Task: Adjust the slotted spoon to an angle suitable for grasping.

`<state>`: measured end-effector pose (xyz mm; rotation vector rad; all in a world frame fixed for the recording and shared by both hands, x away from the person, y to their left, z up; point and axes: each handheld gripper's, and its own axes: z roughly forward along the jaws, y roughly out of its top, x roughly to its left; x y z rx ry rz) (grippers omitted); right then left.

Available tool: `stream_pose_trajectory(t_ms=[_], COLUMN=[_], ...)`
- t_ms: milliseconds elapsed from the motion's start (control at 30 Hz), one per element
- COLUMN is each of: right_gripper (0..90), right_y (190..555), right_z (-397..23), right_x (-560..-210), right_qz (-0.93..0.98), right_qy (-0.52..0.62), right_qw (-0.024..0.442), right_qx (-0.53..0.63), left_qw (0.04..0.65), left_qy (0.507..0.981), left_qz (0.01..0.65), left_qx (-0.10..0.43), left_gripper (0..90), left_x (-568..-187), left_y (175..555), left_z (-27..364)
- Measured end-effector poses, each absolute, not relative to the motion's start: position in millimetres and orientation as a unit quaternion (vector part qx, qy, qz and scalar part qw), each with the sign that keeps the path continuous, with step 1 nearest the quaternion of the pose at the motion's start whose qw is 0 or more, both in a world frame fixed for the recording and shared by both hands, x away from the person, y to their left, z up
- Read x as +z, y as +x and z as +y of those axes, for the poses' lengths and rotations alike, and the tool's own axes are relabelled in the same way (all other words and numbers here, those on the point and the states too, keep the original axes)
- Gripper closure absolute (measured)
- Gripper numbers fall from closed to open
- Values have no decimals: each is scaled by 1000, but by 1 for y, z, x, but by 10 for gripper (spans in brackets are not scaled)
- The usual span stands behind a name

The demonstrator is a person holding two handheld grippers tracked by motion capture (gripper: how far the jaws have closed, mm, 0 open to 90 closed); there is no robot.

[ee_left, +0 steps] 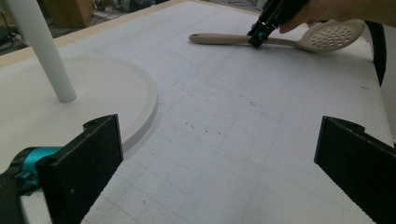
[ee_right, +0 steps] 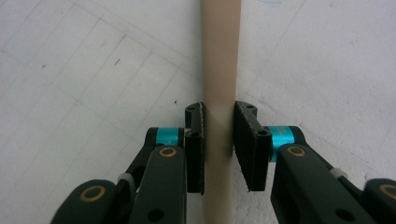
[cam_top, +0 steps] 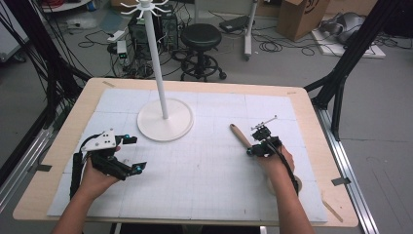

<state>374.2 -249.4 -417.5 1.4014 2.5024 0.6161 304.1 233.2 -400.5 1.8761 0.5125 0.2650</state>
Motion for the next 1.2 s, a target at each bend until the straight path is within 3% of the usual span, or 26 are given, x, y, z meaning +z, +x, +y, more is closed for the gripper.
stream_pose_trajectory(t_ms=[67,133,300,467,867,1200], right_gripper=[719,603,601,752,764,766], right_y=[374,375,372,373,369,356], right_z=[-250,-250,-248,-248,-251,-259], right_x=[-418,-419,-417,-417,-411,-367], right_qz=[847,849,852,855,854,831], right_qy=[477,471,473,469,448,420], right_qw=[104,93,100,99,98,121], right_qx=[210,221,200,197,245,344], left_qw=[555,556,555,556,562,563], left_qy=[795,794,795,794,790,789], left_qz=[217,217,217,217,219,218], left_qx=[112,112,113,113,110,116], left_gripper=[17,17,17,17,17,17], left_x=[-401,-400,-400,-400,-400,-396], left_y=[304,304,304,304,305,302], left_z=[233,233,233,234,235,239])
